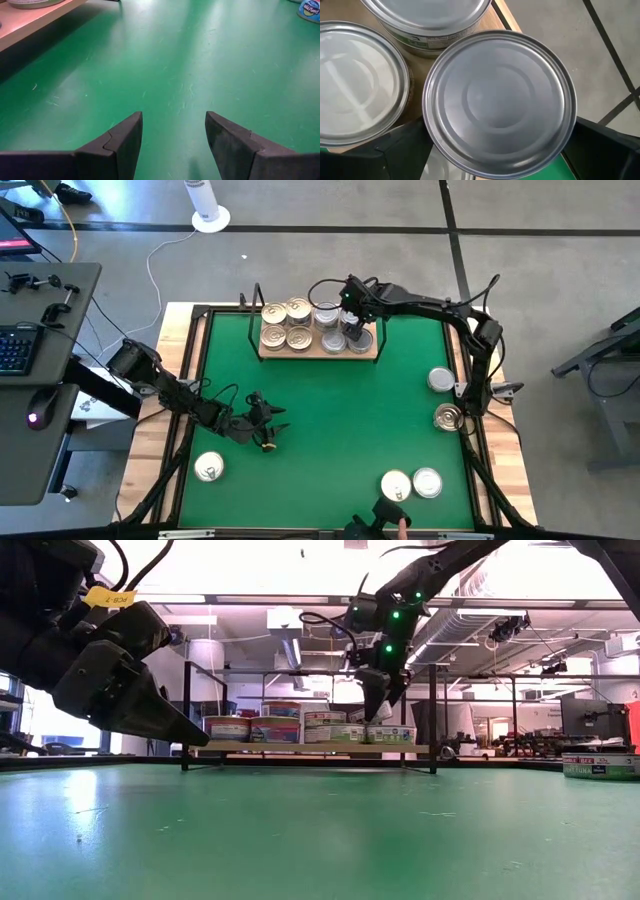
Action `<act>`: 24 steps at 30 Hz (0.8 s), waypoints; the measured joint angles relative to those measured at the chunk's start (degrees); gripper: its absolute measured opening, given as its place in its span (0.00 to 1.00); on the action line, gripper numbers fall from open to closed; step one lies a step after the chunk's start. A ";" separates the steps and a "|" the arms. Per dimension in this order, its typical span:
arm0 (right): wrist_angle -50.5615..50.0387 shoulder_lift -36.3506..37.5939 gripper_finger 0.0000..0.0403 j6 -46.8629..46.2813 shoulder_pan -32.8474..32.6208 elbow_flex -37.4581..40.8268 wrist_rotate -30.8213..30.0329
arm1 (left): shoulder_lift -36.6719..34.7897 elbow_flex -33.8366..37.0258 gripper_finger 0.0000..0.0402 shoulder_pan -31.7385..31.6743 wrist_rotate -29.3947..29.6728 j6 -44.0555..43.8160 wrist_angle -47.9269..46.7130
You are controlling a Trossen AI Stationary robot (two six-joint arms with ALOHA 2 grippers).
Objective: Stack canned seafood by type on shelf
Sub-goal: Stack the green tuna can on top of the other green tuna can on the shelf
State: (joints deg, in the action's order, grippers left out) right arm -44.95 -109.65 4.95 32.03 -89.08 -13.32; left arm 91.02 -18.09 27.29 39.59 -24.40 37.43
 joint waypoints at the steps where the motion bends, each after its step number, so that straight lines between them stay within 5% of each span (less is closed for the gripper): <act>1: 0.02 0.00 0.99 0.00 0.00 0.00 0.00 | 0.00 0.00 0.50 0.00 0.00 0.00 0.00; 24: 1.18 0.04 0.99 1.60 0.23 -0.11 2.23 | 0.00 0.00 0.50 0.00 0.02 0.06 -0.02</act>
State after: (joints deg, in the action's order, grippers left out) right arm -43.77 -109.60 6.55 32.26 -89.19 -11.09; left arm 91.02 -18.09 27.29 39.62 -24.34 37.41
